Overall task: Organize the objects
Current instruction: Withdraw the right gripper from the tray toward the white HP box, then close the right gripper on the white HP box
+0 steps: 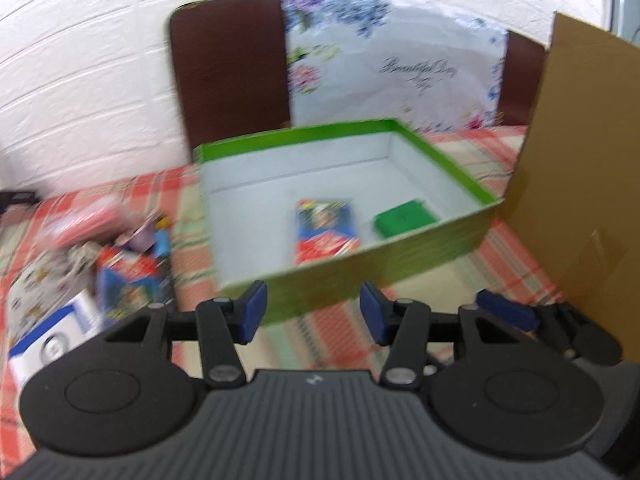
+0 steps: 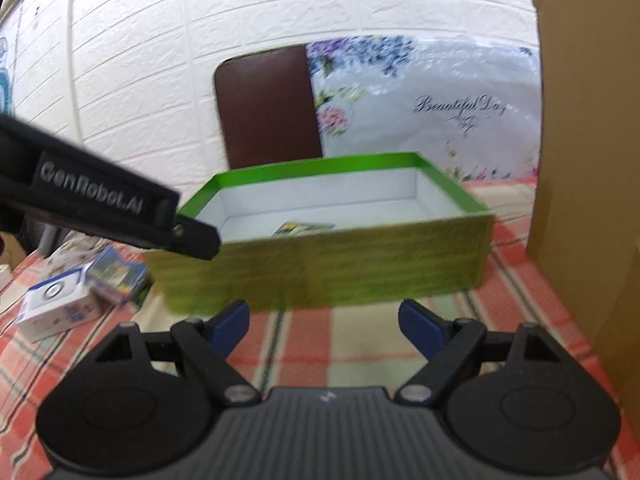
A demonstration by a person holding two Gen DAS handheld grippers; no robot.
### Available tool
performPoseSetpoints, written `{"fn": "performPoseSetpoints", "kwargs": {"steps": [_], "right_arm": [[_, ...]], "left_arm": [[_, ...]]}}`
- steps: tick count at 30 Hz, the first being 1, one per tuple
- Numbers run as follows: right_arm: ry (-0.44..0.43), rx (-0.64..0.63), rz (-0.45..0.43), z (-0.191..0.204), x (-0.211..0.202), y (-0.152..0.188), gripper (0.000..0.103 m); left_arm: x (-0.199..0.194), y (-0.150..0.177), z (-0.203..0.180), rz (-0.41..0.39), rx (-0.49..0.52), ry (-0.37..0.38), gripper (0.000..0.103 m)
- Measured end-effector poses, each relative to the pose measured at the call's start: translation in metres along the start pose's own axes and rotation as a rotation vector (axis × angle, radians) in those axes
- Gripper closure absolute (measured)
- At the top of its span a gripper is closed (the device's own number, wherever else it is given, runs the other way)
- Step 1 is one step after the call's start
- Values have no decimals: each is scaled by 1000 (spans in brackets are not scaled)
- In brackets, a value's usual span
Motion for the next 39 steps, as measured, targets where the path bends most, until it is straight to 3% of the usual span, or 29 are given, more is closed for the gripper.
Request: {"fn": "performPoseSetpoints", "kwargs": {"steps": [12,18,25,32,39], "right_arm": [[-95,-109,110,66,-2,38,18],[-159,-206,180,106,5,63,19],[-251,-320,237,159,21,83,21],[-339,-355,257,205,62,65,20],[-385,-377,300,235,108,61,16]], "left_arm": [[-16,71,70,88,-105,-116,49],[-26,112,107,101,-165,-132,49],[-46,152,163,103,-301,-146,49],[-44,152,222,57,-510,-108,47],[-10,136,240,45,-569,-7,42]]}}
Point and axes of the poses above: each gripper's, at about its wrist camera, not at the fingertips, and x roughly the way its jaws point, z to its left, y to its underside, the point moved 7 cm from there along x, roughly the way its jaws point, and after that the axes turned 11 degrees about x, right-handed, at the moved point
